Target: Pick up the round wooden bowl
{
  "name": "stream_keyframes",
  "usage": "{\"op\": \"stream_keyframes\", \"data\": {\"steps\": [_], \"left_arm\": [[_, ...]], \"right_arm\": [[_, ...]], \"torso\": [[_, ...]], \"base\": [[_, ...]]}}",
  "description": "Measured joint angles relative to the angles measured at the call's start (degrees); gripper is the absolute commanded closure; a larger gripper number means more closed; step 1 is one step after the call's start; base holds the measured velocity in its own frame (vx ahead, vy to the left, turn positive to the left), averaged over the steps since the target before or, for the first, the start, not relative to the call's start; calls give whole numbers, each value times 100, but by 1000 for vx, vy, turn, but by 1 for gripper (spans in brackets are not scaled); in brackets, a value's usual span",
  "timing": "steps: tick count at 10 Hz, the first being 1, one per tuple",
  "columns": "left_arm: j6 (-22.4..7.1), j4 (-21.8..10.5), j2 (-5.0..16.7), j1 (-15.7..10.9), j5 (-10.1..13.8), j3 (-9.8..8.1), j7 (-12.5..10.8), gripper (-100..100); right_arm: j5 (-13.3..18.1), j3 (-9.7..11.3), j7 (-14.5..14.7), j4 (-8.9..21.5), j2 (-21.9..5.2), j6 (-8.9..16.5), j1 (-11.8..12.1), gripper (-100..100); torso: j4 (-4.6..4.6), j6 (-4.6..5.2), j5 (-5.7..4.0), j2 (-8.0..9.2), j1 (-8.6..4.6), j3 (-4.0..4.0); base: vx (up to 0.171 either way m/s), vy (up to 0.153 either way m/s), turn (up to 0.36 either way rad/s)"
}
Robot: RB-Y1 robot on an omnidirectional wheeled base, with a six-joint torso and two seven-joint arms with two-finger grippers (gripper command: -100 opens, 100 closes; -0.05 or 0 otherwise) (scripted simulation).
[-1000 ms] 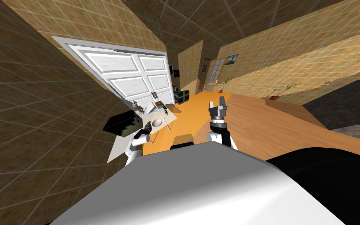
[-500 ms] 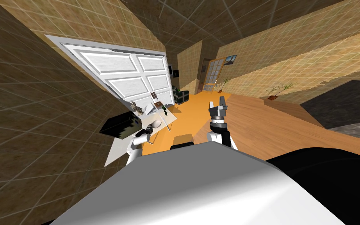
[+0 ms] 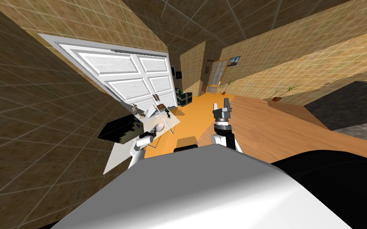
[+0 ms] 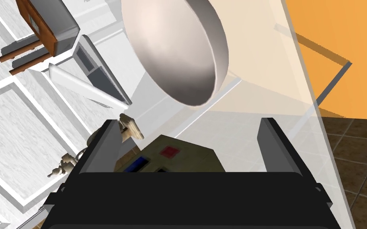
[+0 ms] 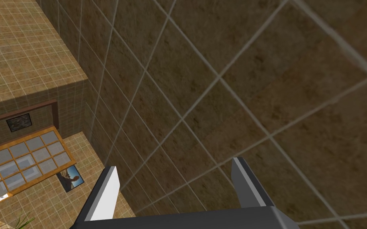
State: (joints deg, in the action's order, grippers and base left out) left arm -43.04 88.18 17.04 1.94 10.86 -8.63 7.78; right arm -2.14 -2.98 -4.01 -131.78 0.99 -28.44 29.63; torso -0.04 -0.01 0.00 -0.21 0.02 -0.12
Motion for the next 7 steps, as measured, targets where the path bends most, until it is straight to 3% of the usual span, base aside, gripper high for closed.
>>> {"op": "stream_keyframes", "data": {"steps": [7], "left_arm": [[-976,-480,119,-247,126,28,293,-100]], "right_arm": [[0,0,0,0,0,0,0,0]], "torso": [[-2,0,1,-6,4,-4]], "base": [[68,24,-27]]}}
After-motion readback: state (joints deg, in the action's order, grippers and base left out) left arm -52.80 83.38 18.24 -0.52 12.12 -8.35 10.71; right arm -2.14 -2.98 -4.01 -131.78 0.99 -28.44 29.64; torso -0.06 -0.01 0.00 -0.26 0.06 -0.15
